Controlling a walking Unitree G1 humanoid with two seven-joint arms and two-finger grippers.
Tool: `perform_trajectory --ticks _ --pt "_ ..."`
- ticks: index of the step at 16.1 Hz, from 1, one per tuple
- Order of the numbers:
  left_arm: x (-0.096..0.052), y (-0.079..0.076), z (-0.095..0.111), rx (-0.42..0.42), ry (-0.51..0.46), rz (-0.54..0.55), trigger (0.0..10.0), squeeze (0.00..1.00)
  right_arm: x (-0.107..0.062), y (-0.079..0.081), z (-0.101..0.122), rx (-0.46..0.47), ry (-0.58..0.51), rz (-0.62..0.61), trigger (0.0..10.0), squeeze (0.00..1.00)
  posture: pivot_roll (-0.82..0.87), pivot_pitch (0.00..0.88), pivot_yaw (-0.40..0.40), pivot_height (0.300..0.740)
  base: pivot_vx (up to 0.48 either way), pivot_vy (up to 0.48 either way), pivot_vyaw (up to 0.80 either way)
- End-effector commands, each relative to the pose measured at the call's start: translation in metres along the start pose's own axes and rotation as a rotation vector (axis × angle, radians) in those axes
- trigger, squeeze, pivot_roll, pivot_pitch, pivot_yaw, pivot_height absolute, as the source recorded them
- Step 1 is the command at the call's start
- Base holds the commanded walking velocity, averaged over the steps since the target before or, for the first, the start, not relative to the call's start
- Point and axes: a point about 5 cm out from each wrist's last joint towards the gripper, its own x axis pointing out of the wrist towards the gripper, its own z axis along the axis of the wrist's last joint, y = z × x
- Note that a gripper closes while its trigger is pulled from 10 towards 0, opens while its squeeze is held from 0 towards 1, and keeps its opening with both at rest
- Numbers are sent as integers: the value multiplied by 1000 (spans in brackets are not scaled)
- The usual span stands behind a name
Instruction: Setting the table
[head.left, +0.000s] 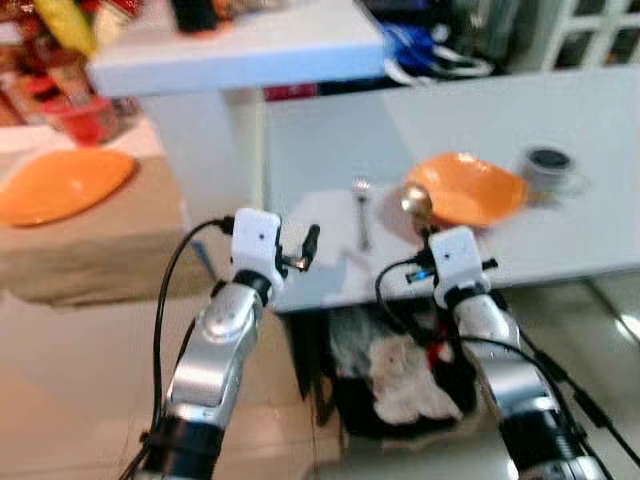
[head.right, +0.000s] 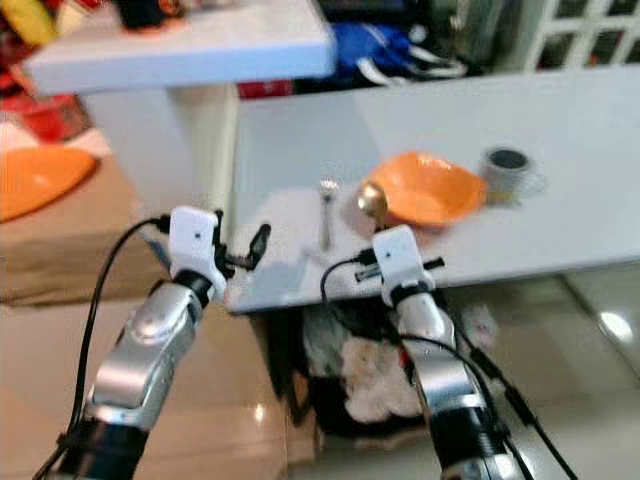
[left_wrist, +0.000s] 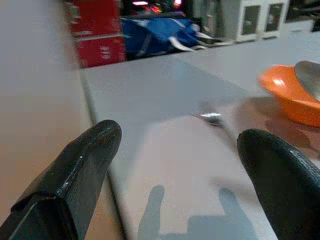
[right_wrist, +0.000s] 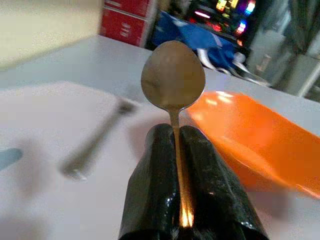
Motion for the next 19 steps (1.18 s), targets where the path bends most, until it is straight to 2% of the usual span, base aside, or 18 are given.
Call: perform_trajectory --ticks 1,3,6,8,10,13,17,19 --pt "-1 9 2 12 -4 30 10000 0 5 6 10 2 -39 21 0 0 -92 0 77 736 0 0 0" --pt "-1 6 3 8 -13 19 10000 0 13 5 22 2 -78 27 0 0 -92 0 79 736 0 0 0" --pt "-1 6 3 14 -8 11 10000 0 22 1 28 14 -85 16 0 0 -89 0 82 736 0 0 0" --pt "-1 4 4 16 -17 0 10000 0 37 -8 31 74 -59 -28 0 0 -83 0 85 736 0 0 0" --pt "-3 2 8 27 -24 -21 10000 0 53 -15 33 105 -26 -67 0 0 -58 0 91 736 0 0 0" --pt "-12 0 13 59 -26 -65 10000 0 69 -23 40 128 -7 -110 0 0 -14 0 100 736 0 0 0" --pt "-21 6 18 100 -21 -87 10000 0 81 -43 43 187 42 -182 0 0 37 0 99 736 0 0 0" --pt "-24 8 20 106 -19 -85 10000 0 84 -46 46 184 51 -192 0 0 60 0 95 736 0 0 0"
